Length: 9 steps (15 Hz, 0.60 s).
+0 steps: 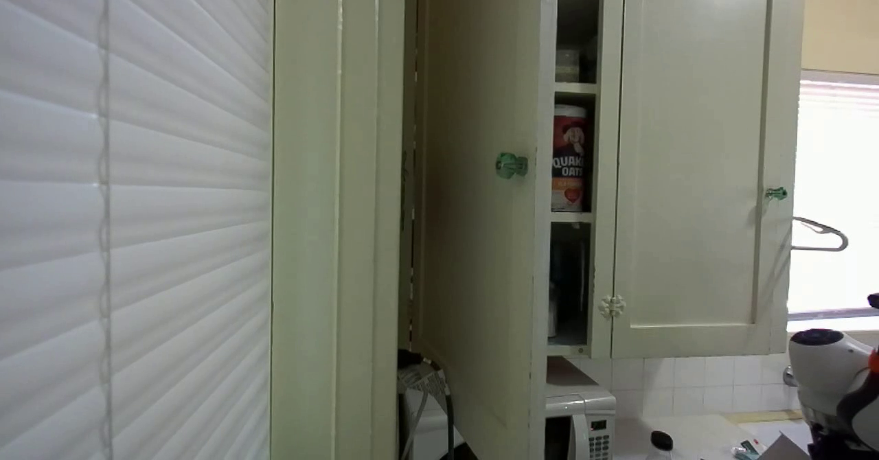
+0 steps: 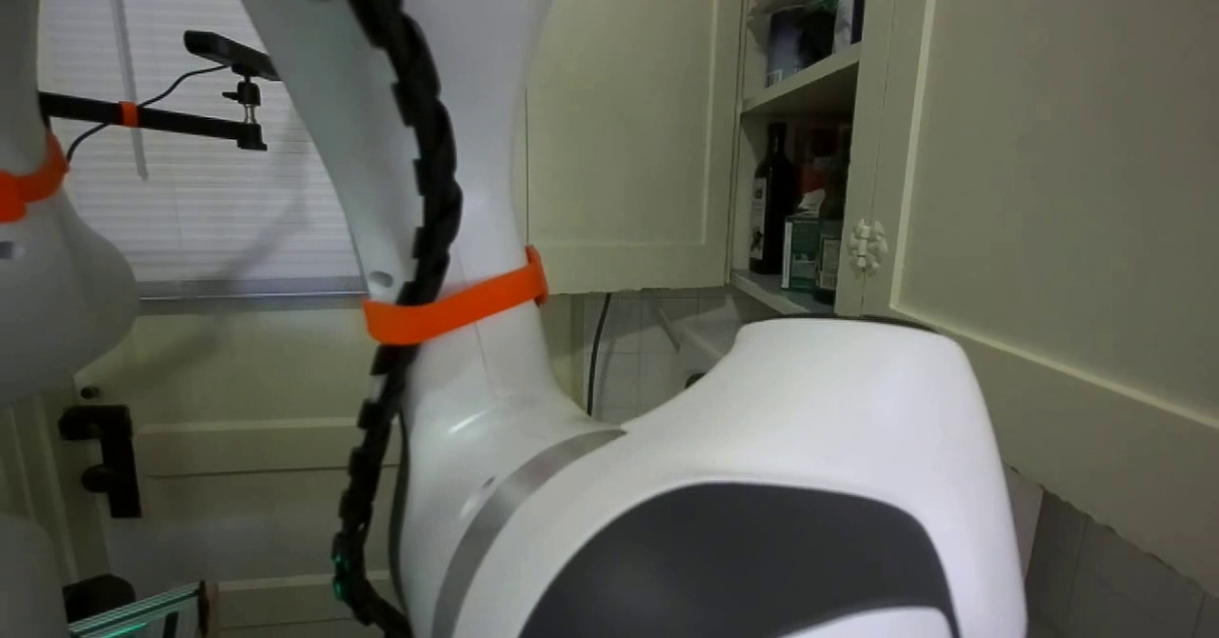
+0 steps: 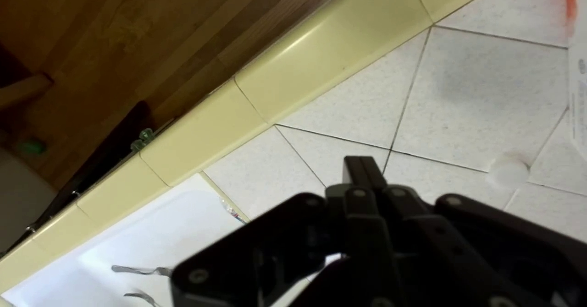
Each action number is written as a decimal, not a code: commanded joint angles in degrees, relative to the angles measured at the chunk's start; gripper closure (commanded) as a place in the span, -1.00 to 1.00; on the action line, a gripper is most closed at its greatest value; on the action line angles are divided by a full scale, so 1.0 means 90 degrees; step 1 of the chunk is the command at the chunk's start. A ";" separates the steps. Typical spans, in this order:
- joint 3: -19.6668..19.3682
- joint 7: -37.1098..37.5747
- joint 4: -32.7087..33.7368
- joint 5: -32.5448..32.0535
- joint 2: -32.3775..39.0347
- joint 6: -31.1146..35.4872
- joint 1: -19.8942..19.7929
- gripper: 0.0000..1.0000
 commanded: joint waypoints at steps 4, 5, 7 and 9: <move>0.0310 0.0076 0.0187 0.0168 0.0205 0.0592 0.0040 1.00; 0.0352 0.0061 0.0199 0.0158 0.0200 0.0637 0.0045 1.00; 0.0514 -0.0061 0.0182 0.0279 0.0225 0.0751 0.0005 1.00; 0.0643 -0.0047 0.0151 0.0301 0.0191 0.0834 0.0018 1.00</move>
